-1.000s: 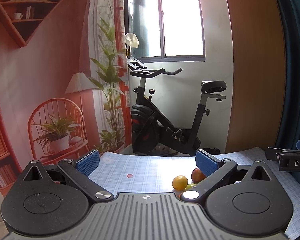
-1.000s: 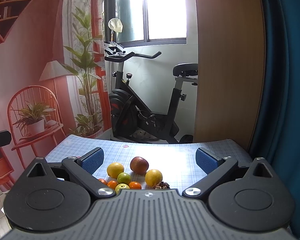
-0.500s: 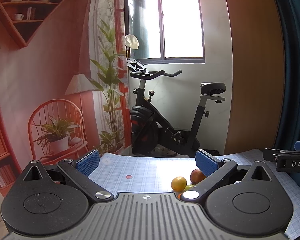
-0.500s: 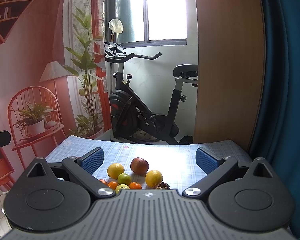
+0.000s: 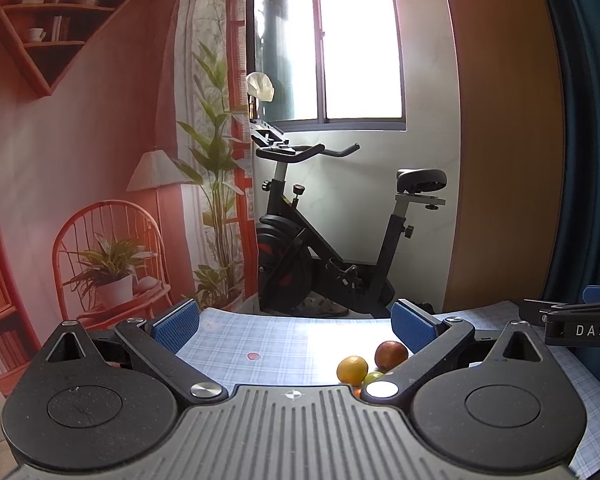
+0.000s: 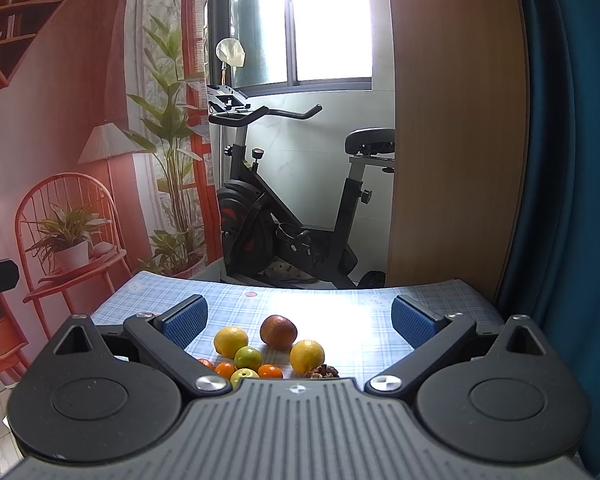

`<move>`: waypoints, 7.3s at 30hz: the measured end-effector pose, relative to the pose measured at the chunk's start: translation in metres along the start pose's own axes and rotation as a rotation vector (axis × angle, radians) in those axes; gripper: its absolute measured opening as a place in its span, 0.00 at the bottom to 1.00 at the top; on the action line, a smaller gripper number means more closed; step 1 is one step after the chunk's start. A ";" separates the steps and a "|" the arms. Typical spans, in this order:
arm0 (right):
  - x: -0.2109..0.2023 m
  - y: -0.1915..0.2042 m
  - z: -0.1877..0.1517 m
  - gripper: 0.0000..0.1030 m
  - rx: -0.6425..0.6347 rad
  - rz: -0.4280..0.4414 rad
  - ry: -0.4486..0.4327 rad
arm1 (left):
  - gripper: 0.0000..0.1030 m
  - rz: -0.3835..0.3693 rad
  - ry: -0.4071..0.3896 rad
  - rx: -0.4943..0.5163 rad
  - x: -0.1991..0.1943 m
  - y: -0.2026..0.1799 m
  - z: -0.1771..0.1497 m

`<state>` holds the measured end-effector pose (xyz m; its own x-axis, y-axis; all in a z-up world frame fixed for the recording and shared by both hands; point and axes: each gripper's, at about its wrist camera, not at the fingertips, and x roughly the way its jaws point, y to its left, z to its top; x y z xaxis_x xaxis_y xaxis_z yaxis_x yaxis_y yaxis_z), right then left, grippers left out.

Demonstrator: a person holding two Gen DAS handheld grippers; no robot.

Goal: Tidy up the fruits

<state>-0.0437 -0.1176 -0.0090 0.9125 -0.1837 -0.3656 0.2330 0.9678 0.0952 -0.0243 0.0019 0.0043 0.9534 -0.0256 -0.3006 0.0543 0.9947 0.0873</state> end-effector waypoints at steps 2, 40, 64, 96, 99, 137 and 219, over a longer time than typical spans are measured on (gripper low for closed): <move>0.000 0.000 0.000 0.97 0.001 0.000 0.001 | 1.00 0.000 0.001 0.001 0.001 0.000 0.000; 0.112 -0.055 -0.067 1.00 0.124 0.061 0.002 | 0.86 0.095 0.127 -0.104 0.121 0.036 -0.042; 0.183 -0.034 -0.093 0.96 0.061 0.091 0.152 | 0.64 -0.122 0.417 -0.093 0.228 0.043 -0.109; 0.196 -0.030 -0.113 0.76 0.069 0.119 0.247 | 0.26 -0.320 0.748 -0.355 0.296 0.024 -0.153; 0.195 -0.030 -0.113 0.76 0.065 0.116 0.244 | 0.26 -0.319 0.758 -0.372 0.296 0.024 -0.153; 0.231 0.049 -0.099 0.38 -0.104 0.334 0.349 | 0.26 -0.224 0.669 -0.324 0.261 0.099 -0.165; 0.209 0.020 -0.136 0.28 -0.036 0.308 0.418 | 0.26 -0.437 0.584 -0.155 0.240 0.003 -0.161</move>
<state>0.1060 -0.1129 -0.2092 0.7228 0.1882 -0.6649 -0.0439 0.9727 0.2277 0.1570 0.0152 -0.2205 0.5392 -0.4076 -0.7370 0.3082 0.9099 -0.2777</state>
